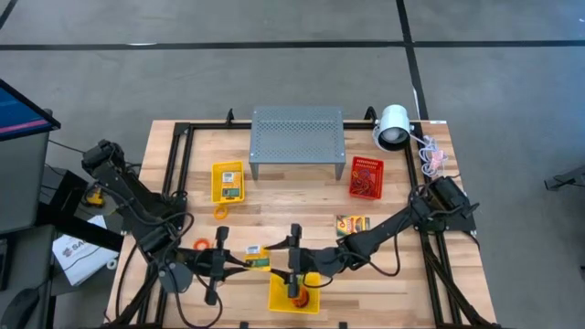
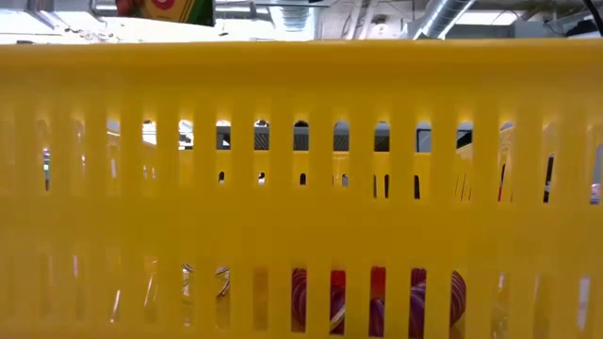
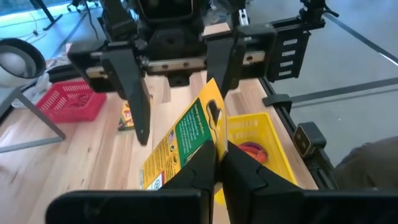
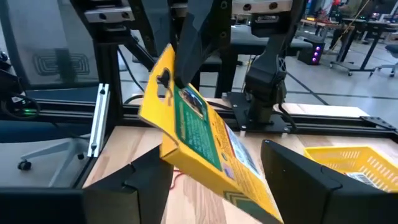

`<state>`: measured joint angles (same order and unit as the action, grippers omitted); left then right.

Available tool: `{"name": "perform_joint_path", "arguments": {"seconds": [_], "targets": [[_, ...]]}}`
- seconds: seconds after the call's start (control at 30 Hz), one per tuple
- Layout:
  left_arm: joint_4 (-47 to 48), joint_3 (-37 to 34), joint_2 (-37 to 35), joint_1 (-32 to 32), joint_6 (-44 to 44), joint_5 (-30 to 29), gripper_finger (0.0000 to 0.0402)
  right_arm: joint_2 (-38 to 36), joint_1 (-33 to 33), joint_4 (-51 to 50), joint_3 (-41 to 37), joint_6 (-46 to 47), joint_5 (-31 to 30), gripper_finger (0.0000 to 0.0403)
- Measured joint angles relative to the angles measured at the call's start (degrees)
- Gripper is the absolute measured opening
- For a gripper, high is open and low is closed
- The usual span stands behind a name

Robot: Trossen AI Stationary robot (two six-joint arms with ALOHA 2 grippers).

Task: Pick & Place Office Desk Supplies
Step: Put the yellow crayon box into the top yellow bin

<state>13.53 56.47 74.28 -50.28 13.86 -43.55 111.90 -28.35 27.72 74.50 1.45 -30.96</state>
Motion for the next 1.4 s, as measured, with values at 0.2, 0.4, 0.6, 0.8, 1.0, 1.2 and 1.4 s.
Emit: {"name": "perform_joint_path", "arguments": {"seconds": [0.2,0.4,0.6,0.8,1.0,1.2,1.4], "targets": [[-1.49,0.00,0.00,0.30,-1.96,0.01,0.0010,0.00,0.03,0.45,0.00,-0.13,1.33,0.0200],[-1.79,0.00,0.02,0.61,-2.00,-0.06,0.0010,0.00,0.01,0.44,0.00,-0.64,2.62,0.0099],[-2.01,0.00,0.02,0.61,-2.63,-0.40,0.0009,0.00,-0.22,0.46,0.00,-1.50,3.03,0.0023],[-2.04,0.00,0.02,0.61,-3.46,-0.10,0.0009,0.00,-0.21,0.51,0.00,-1.49,2.99,0.0034],[-2.14,0.02,0.02,0.61,-5.06,2.42,0.0039,0.00,-0.23,0.35,0.00,-1.52,2.99,0.0024],[-1.96,0.02,-0.47,0.43,-5.87,3.45,0.0132,0.00,-0.58,0.31,0.00,-1.60,2.44,0.0024],[-1.82,0.02,-4.02,-0.12,-5.72,3.88,0.0218,-0.07,-0.56,-0.15,0.00,-1.49,2.31,0.0026]]}}
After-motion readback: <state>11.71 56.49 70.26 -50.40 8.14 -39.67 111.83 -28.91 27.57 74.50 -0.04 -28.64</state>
